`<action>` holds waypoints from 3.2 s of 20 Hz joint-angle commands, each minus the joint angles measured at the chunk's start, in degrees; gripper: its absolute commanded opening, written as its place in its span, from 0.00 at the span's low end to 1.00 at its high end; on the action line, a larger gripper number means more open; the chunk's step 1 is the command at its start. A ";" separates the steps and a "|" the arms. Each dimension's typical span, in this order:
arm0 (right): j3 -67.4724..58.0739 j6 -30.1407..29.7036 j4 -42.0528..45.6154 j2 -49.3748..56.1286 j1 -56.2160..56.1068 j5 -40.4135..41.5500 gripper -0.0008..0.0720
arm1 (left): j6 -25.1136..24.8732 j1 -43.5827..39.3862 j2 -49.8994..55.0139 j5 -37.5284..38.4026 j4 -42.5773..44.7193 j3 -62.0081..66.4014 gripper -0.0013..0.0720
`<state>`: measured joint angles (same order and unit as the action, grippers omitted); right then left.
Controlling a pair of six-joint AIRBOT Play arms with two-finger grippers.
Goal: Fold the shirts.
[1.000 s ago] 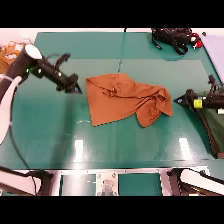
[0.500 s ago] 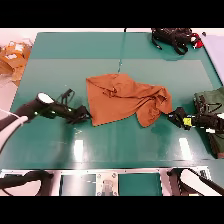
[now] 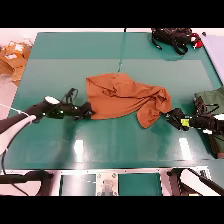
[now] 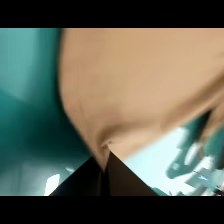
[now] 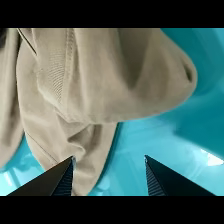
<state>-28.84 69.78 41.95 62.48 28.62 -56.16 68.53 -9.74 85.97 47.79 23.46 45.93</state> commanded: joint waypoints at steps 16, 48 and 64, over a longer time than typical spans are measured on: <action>-15.50 0.04 -5.99 15.82 -1.01 9.92 0.68 | -2.60 24.13 0.04 24.46 13.62 8.35 0.05; -41.88 -2.14 -13.46 2.58 -3.52 -13.44 0.03 | -2.38 24.13 -18.32 35.54 13.38 29.90 0.05; -73.44 1.38 -5.86 -23.87 11.23 0.63 0.03 | -2.25 24.13 -33.68 31.63 14.67 74.93 0.05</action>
<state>-101.67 71.02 33.28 39.59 39.00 -57.10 66.11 14.35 52.45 80.55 34.87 118.58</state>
